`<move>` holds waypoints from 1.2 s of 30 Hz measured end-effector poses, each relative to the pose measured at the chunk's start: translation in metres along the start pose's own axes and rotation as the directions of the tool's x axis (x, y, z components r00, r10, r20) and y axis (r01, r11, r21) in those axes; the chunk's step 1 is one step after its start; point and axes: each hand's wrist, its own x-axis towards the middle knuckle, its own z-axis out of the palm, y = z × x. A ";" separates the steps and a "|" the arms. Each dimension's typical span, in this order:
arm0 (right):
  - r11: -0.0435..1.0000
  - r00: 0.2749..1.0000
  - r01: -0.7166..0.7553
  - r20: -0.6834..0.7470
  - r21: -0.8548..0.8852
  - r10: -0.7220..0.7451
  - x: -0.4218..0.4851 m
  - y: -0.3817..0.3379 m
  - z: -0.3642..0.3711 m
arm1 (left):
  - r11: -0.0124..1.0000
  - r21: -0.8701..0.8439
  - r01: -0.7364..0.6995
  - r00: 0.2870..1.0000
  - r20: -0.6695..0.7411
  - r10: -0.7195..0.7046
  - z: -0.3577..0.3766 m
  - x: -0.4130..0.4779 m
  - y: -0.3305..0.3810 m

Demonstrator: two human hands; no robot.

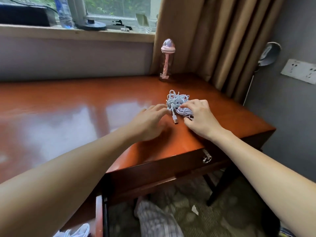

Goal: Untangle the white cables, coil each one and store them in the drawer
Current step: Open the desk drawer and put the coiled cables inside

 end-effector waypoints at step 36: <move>0.945 0.984 0.136 0.071 0.298 -0.164 -0.053 -0.096 0.005 | 0.988 0.091 0.123 0.959 -0.268 -0.095 -0.058 -0.136 -0.049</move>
